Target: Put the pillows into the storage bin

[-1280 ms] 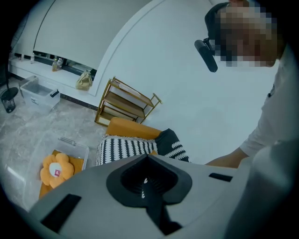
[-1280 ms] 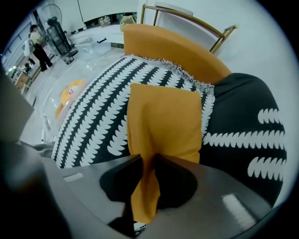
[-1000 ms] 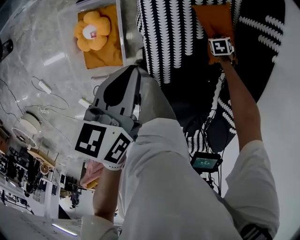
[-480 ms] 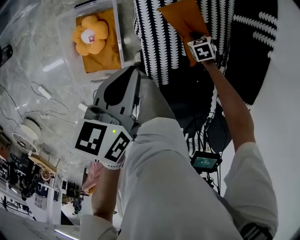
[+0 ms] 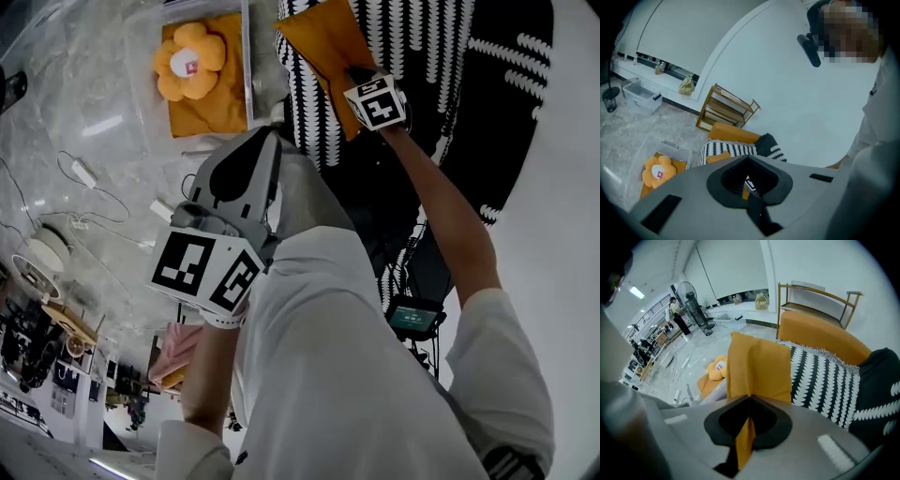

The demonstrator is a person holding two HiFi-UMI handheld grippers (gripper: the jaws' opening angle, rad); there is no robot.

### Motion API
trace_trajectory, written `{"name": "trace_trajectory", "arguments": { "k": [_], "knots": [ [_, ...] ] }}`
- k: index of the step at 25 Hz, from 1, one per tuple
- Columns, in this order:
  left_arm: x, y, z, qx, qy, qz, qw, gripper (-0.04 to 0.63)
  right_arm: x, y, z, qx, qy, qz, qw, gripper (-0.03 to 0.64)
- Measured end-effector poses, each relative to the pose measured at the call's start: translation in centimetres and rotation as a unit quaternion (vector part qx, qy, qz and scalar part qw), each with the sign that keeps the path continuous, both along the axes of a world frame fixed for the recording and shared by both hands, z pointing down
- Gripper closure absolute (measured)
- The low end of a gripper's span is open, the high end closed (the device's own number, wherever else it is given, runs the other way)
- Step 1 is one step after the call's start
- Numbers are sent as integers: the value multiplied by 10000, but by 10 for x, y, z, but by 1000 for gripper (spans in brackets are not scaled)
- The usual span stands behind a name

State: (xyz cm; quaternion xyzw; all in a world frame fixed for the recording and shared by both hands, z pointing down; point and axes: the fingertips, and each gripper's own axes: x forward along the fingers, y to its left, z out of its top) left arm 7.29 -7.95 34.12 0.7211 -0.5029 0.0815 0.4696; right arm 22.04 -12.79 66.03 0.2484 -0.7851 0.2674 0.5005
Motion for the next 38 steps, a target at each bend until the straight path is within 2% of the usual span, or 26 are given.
{"name": "trace_trajectory", "arguments": {
  "k": [9, 24, 32, 38],
  "knots": [
    [-47, 40, -2, 55, 35, -486, 9988, 588, -68, 31, -4, 11, -107, -459, 9989, 597],
    [-153, 127, -6, 126, 38, -1435, 9896, 588, -189, 92, -11, -72, -180, -1016, 9946, 597],
    [-207, 172, 4, 58, 81, -1956, 9806, 588, -253, 133, 11, -365, -64, -1206, 9920, 596],
    [-242, 203, 20, -91, 276, -2462, 9688, 588, -282, 161, 37, -692, 339, -1581, 9844, 595]
  ]
}}
